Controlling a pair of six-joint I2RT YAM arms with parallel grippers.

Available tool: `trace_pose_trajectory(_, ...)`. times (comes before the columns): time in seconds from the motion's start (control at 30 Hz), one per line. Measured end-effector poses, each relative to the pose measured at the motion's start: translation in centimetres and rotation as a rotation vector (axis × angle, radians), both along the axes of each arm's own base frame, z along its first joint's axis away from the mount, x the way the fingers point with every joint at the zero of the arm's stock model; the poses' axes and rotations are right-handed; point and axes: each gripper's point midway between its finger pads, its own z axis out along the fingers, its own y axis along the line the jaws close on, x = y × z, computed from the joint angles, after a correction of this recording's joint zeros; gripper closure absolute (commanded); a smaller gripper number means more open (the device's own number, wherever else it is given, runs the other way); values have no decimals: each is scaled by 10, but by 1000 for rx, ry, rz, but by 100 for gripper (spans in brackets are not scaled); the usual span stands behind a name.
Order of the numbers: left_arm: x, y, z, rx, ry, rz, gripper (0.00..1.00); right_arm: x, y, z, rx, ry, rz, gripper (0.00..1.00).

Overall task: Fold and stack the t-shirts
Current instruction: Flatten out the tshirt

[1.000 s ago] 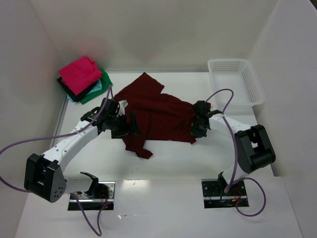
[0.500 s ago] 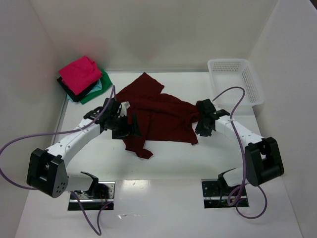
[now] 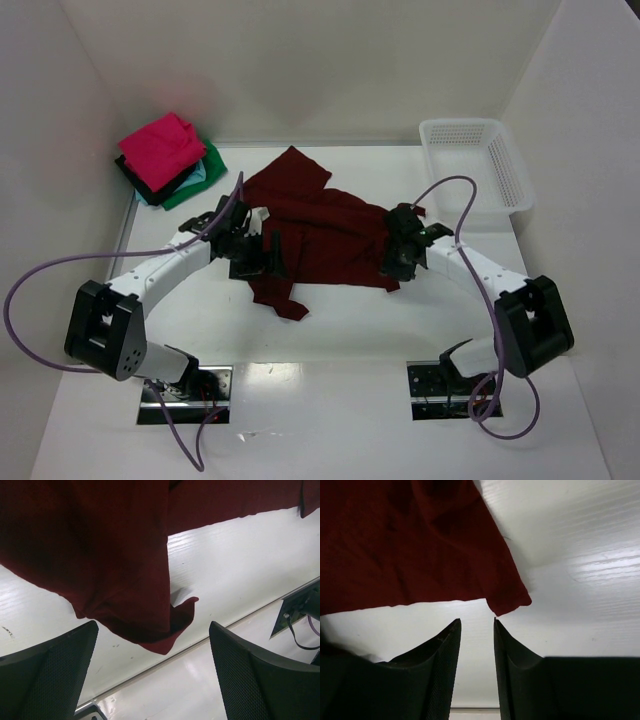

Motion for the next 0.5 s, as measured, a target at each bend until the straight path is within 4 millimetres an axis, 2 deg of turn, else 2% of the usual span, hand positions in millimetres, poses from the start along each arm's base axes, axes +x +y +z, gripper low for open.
trace_pose_trajectory(0.27, 1, -1, 0, -3, -6, -20, 1, -10, 1, -36, -56, 123, 8, 61)
trace_pose_trajectory(0.5, 1, -2, -4, 2, 7, -27, 1, -15, -3, -55, -97, 186, 19, 54)
